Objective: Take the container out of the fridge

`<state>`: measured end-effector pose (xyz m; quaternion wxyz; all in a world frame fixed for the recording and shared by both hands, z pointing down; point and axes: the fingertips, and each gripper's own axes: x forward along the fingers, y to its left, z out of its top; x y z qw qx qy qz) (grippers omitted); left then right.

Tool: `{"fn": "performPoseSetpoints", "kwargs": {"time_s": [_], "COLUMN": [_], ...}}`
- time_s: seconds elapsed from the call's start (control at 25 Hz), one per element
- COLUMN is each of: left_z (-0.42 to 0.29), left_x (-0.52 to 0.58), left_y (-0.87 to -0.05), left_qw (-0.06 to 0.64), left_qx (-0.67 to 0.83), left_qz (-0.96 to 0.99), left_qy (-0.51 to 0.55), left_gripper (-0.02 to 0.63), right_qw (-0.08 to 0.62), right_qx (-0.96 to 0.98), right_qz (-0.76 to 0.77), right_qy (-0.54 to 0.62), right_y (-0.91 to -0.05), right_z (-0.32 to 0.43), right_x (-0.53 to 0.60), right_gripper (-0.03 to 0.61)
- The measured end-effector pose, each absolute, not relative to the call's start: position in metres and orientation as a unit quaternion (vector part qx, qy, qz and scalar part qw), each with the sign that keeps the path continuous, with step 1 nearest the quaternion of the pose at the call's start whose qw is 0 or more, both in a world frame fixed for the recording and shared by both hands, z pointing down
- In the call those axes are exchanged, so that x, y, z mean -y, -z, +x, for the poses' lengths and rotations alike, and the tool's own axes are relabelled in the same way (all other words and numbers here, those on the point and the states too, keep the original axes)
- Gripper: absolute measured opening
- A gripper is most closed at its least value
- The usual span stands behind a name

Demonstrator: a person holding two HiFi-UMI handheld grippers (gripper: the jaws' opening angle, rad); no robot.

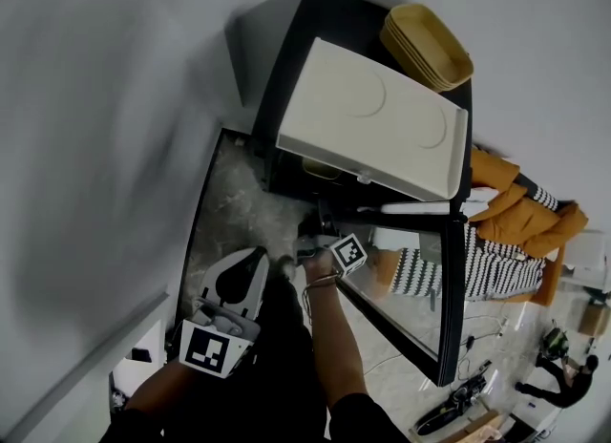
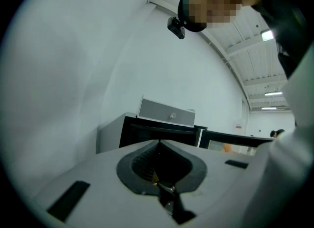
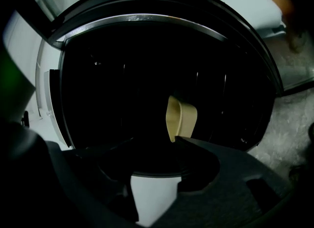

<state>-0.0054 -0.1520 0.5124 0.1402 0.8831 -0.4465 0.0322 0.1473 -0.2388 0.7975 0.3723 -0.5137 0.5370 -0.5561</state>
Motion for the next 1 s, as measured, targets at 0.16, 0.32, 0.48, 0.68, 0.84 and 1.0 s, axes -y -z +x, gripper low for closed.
{"fn": "performPoseSetpoints", "kwargs": {"time_s": [0.16,0.32,0.48,0.68,0.84,1.0], "left_z": [-0.006,-0.004,0.0,0.006,0.007,0.008], "left_x": [0.153,0.155,0.157,0.166,0.17,0.176], "left_y": [-0.522,-0.529,-0.535,-0.54,-0.549,-0.555], "left_qw": [0.141,0.138,0.136,0.126,0.13,0.128], "left_qx": [0.446,0.442,0.436,0.434,0.429,0.429], "left_qz": [0.884,0.886,0.889,0.892,0.894,0.894], "left_qy": [-0.021,-0.011,-0.008,0.003,-0.002,-0.001], "left_gripper": [0.005,0.005,0.005,0.005,0.005,0.005], "right_qw": [0.39,0.41,0.423,0.433,0.435,0.442], "right_qx": [-0.524,-0.514,-0.506,-0.498,-0.495,-0.494], "right_qz": [-0.51,-0.504,-0.5,-0.499,-0.498,-0.495], "right_qy": [0.56,0.56,0.561,0.562,0.564,0.562], "right_y": [-0.814,-0.824,-0.836,-0.85,-0.859,-0.865], "right_z": [0.146,0.147,0.148,0.148,0.148,0.149], "right_x": [0.241,0.25,0.262,0.274,0.282,0.291], "right_gripper": [0.226,0.251,0.283,0.308,0.311,0.314]}}
